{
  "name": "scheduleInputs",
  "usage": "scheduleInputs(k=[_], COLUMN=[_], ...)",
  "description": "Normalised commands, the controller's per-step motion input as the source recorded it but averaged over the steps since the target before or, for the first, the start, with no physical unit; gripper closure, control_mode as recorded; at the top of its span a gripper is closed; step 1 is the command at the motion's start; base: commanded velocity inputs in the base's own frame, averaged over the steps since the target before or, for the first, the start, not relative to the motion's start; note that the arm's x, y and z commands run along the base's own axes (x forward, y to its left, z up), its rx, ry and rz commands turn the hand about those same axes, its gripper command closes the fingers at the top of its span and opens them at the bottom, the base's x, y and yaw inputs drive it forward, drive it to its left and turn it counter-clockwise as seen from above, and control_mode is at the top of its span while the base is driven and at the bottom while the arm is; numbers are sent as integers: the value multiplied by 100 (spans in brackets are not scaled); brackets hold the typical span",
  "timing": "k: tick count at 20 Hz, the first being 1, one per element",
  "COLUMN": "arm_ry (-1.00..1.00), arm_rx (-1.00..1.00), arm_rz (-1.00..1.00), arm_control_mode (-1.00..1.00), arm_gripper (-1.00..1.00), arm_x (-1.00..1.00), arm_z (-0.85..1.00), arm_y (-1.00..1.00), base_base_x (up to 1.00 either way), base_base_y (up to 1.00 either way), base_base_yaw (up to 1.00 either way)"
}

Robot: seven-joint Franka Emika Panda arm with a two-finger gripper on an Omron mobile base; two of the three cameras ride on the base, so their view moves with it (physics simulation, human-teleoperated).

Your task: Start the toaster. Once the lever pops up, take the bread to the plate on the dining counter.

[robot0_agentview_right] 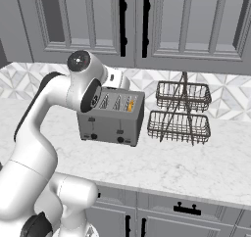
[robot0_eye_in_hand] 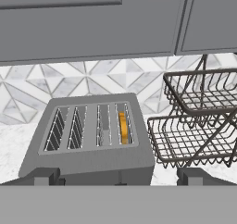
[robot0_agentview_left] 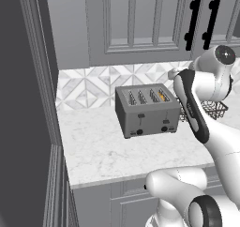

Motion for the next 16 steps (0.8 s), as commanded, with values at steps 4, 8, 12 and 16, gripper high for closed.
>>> scheduleInputs(k=[4,8,12,16], arm_ry=[0,0,0,0], arm_rx=[0,0,0,0], arm_rz=[0,0,0,0], arm_control_mode=[-100,-100,-100,-100], arm_gripper=[-100,-100,-100,-100], arm_x=[0,0,0,0], arm_z=[0,0,0,0], arm_y=[0,0,0,0], base_base_x=[0,0,0,0], base_base_y=[0,0,0,0], base_base_yaw=[0,0,0,0])
